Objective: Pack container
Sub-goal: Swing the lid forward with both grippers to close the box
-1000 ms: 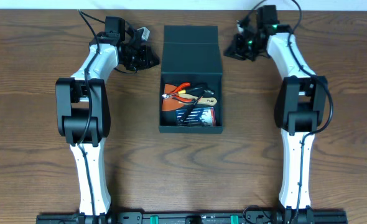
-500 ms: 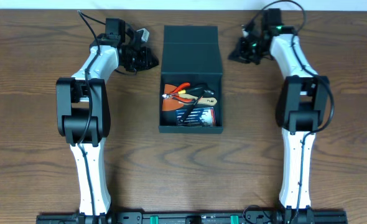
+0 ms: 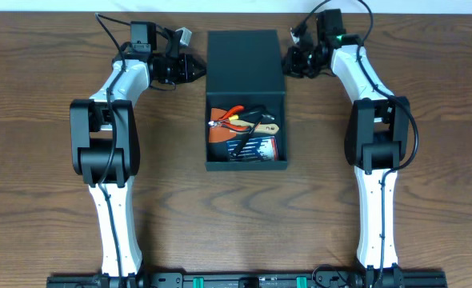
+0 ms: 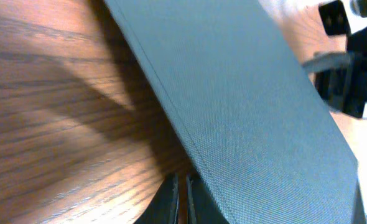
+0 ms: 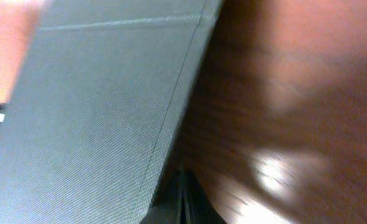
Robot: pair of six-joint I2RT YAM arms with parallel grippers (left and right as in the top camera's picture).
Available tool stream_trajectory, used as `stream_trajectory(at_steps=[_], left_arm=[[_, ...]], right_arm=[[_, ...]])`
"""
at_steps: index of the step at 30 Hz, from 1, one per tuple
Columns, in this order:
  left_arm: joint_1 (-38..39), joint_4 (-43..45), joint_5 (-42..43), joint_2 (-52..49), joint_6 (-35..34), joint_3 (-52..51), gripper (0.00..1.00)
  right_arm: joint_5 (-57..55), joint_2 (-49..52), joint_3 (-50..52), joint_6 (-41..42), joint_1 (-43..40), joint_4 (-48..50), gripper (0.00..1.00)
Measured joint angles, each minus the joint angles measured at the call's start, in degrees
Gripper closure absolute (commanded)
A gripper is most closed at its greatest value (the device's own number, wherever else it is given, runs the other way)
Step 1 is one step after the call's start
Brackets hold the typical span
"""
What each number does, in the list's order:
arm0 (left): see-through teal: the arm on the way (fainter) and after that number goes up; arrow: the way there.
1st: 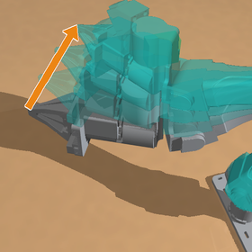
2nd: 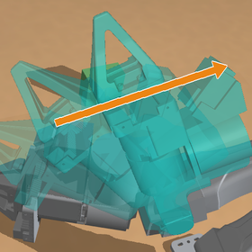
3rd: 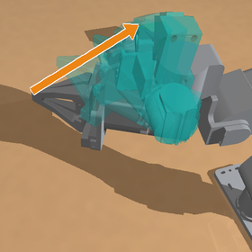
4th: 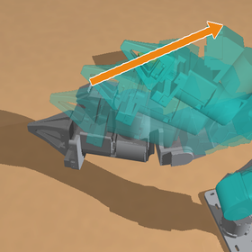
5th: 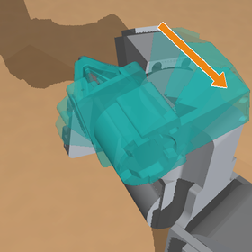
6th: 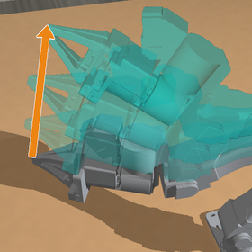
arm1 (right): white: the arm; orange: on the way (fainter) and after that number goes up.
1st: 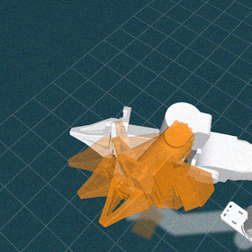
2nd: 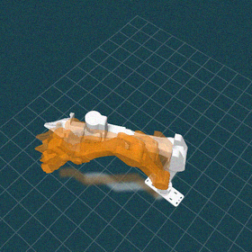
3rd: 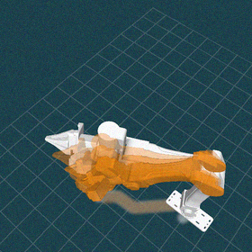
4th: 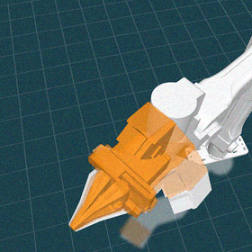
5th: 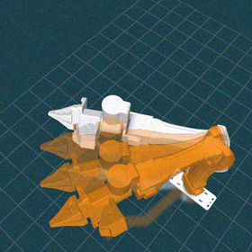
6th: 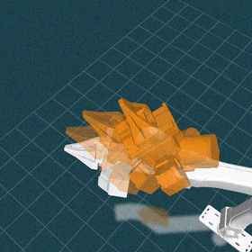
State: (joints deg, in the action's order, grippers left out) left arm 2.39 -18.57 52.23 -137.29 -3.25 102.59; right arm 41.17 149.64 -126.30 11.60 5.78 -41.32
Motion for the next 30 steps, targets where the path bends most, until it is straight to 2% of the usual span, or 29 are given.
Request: stream_trajectory(at_steps=[4,11,20,25,30], left_arm=[[0.28,-0.83,-0.7,-0.13,-1.55,0.0,0.94],[-0.17,-1.62,-4.76,-0.2,-5.18,-0.02,0.94],[-0.37,2.47,-1.4,-0.2,-6.43,-0.04,0.94],[-0.37,2.36,-0.44,0.66,-7.26,-0.04,0.94],[-0.31,-1.46,-1.57,7.76,-7.13,-0.37,0.94]], right_arm=[[5.99,0.0,0.0,-0.79,-0.24,1.73,0.99],[9.73,0.0,0.04,-1.42,-0.2,0.04,0.99],[13.29,-0.04,0.04,-1.57,-0.2,-0.85,0.99],[10.36,-2.23,0.44,-1.55,-0.17,-2.03,0.98],[2.91,-9.88,0.79,-1.57,0.11,-2.56,0.98]])
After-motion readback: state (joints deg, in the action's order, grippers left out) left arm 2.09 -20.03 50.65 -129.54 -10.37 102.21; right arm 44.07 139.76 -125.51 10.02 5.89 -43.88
